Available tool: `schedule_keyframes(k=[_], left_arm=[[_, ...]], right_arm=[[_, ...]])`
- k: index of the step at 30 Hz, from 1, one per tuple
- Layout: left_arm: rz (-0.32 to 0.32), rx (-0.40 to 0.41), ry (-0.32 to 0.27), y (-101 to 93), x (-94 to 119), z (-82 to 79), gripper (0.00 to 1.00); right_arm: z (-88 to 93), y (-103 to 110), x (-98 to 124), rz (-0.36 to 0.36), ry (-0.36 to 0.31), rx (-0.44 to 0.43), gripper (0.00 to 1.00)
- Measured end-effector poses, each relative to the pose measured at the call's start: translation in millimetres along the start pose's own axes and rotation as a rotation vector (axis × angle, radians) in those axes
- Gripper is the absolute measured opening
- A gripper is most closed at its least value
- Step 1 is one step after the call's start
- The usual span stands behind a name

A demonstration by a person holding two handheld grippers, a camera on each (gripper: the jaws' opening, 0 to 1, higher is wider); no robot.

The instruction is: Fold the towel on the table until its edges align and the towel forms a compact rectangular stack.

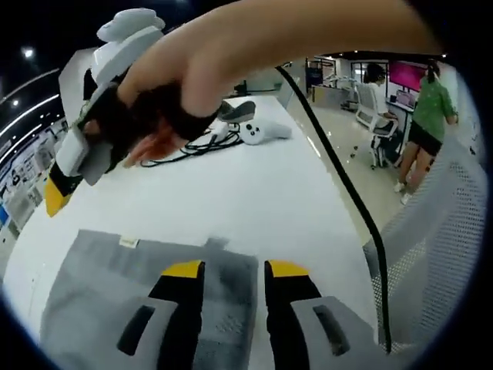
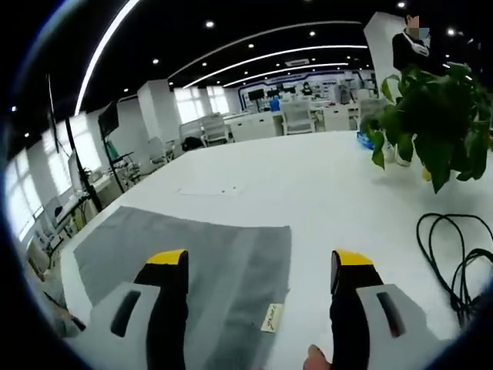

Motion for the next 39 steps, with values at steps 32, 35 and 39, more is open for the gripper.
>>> schedule_keyframes(k=[32, 35, 39], left_arm=[[-0.007, 0.081, 0.01, -3.1, -26, 17.5, 0.2], [0.004, 0.072, -0.006, -1.8, -27, 18.5, 0.19], [0.003, 0.064, -0.009, 0.0, -28, 18.6, 0.14]], right_arm=[[33.5, -21, -57, -0.013, 0.061, -0.064, 0.56], [33.8, -24, -58, 0.001, 0.064, -0.068, 0.55], [35.3, -27, -60, 0.015, 0.067, -0.061, 0.53]])
Point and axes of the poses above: the point that each gripper's makers call its tool centre point, and the gripper's own axes: x roughly backward along the fingers, y roughly to its left, z roughly out of its underside, the point moved 9 cm from there along x, roughly backward along the fingers, and after that the axes turned 10 degrees about -y, right-handed, at the moved point
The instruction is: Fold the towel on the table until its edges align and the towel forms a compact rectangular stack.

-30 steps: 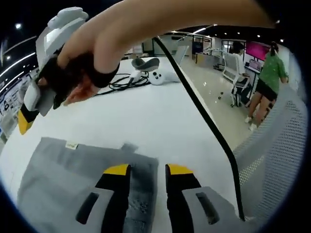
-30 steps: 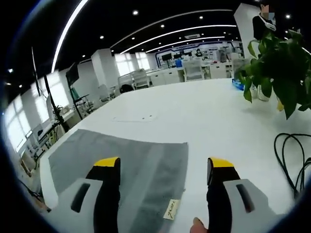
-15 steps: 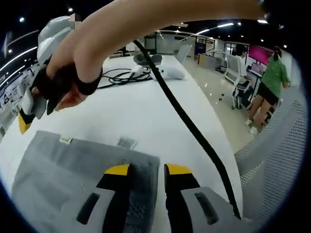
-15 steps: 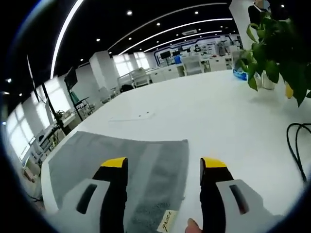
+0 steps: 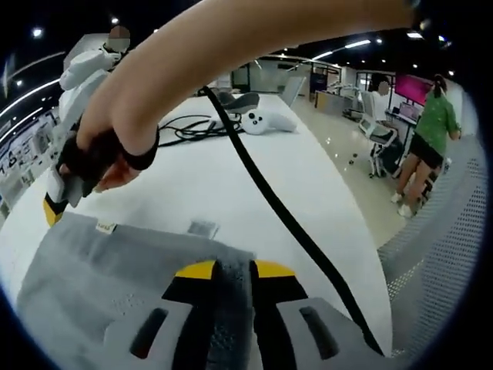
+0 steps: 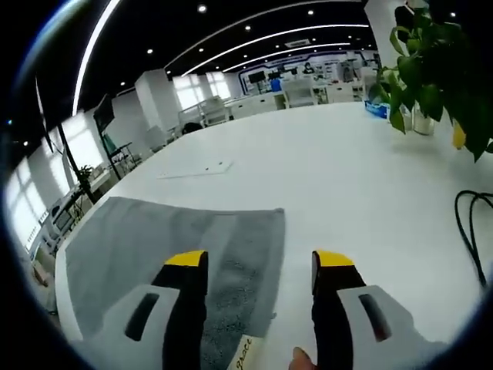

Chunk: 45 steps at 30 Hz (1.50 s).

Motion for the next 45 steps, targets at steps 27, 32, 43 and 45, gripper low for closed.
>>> schedule_keyframes(k=[27, 32, 43, 45], left_arm=[[-0.014, 0.029, -0.05, 2.7, 0, 6.1, 0.1], [-0.014, 0.026, -0.046, 2.8, 0, 5.5, 0.1], [-0.02, 0.081, -0.042, 4.7, 0, 5.5, 0.08], [-0.012, 0.117, -0.048, 7.5, 0, 5.8, 0.08]], right_arm=[[9.3, 4, -32, 0.007, -0.006, 0.257, 0.1], [10.4, -4, -37, -0.009, 0.0, 0.226, 0.03], [12.2, -7, -36, 0.002, -0.019, 0.049, 0.01], [11.5, -8, -33, 0.001, -0.007, 0.074, 0.01]])
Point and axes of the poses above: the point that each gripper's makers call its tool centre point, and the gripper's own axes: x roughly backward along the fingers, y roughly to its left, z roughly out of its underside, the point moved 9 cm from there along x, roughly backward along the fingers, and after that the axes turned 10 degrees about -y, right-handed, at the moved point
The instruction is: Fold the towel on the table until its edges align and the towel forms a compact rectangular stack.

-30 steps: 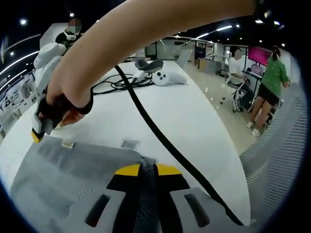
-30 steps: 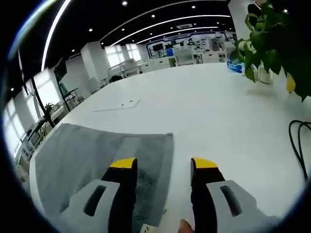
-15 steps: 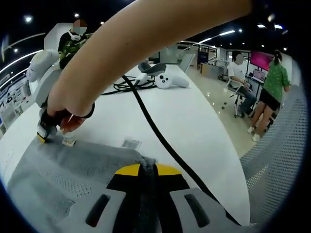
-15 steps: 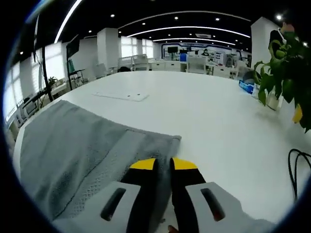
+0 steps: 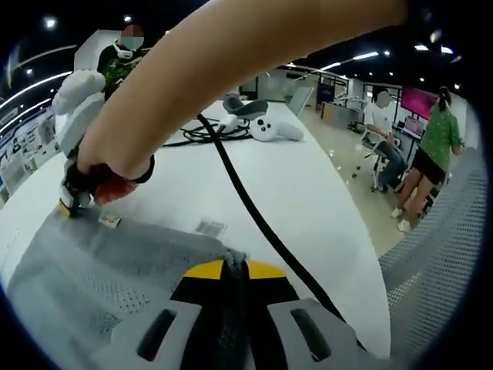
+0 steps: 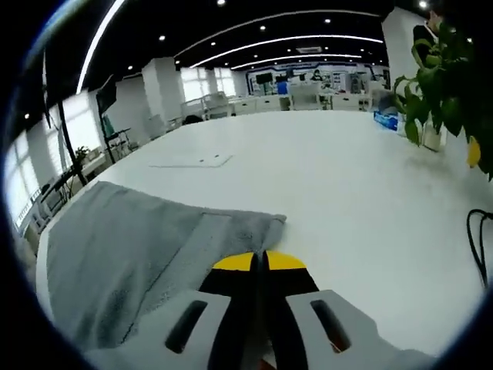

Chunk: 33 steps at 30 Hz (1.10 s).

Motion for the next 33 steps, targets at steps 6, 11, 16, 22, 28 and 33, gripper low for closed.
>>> schedule_keyframes(k=[6, 11, 16, 22, 28, 33], left_arm=[[-0.001, 0.058, 0.003, -2.4, 0, -1.0, 0.07], [0.009, 0.108, -0.004, -2.4, 8, -5.7, 0.04], [-0.002, 0.109, -0.043, 0.6, 20, -18.1, 0.04], [-0.01, 0.082, -0.066, -3.6, 38, -31.2, 0.04], [-0.034, 0.005, -0.076, -10.3, 56, -44.1, 0.04], [-0.067, -0.014, -0.081, -11.4, 68, -50.0, 0.04]], right_arm=[[1.2, 5, 16, -0.031, -0.015, -0.162, 0.02], [-6.1, 6, 30, -0.018, -0.026, -0.167, 0.01], [-24.6, 13, 39, -0.025, -0.07, -0.211, 0.01], [-38.4, 24, 49, -0.038, -0.081, -0.224, 0.01], [-48.2, 25, 52, -0.04, -0.082, -0.225, 0.01], [-72.7, 32, 58, -0.044, -0.104, -0.216, 0.01]])
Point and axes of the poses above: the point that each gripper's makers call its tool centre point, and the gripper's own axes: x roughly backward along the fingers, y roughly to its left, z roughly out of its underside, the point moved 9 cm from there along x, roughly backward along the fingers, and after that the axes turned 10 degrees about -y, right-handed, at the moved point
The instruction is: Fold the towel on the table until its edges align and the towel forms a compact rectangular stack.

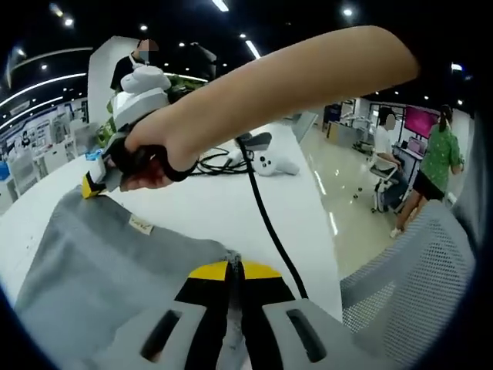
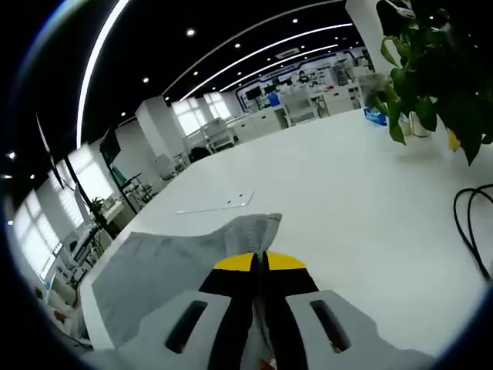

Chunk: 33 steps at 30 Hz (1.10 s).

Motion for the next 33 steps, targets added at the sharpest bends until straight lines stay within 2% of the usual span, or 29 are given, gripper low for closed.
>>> schedule_keyframes(k=[1, 4, 6, 17, 20, 23, 27, 33], left_arm=[[-0.016, -0.028, 0.01, 1.3, 4, -1.8, 0.04], [-0.058, -0.003, -0.014, 3.9, 17, -10.0, 0.04], [-0.077, -0.017, -0.023, 5.1, 25, -14.3, 0.04], [-0.147, -0.04, -0.054, 10.3, 66, -29.5, 0.04], [-0.16, -0.026, -0.078, 8.5, 75, -35.4, 0.04], [-0.175, -0.029, -0.095, 7.7, 84, -40.0, 0.04], [-0.2, -0.027, -0.102, 8.1, 98, -42.7, 0.04], [-0.231, -0.038, -0.121, 7.3, 123, -48.0, 0.04]], right_arm=[[-1.7, 2, 0, -0.002, -0.004, 0.003, 0.01], [-10.3, 17, -2, -0.016, -0.006, 0.028, 0.01], [-12.4, 21, -5, -0.023, 0.002, 0.051, 0.01], [-33.8, 52, -18, -0.06, -0.016, 0.049, 0.01], [-39.5, 64, -21, -0.076, -0.023, 0.058, 0.01], [-43.2, 74, -23, -0.09, -0.033, 0.052, 0.01], [-48.2, 88, -23, -0.112, -0.031, 0.11, 0.01], [-55.8, 104, -23, -0.112, -0.048, 0.094, 0.01]])
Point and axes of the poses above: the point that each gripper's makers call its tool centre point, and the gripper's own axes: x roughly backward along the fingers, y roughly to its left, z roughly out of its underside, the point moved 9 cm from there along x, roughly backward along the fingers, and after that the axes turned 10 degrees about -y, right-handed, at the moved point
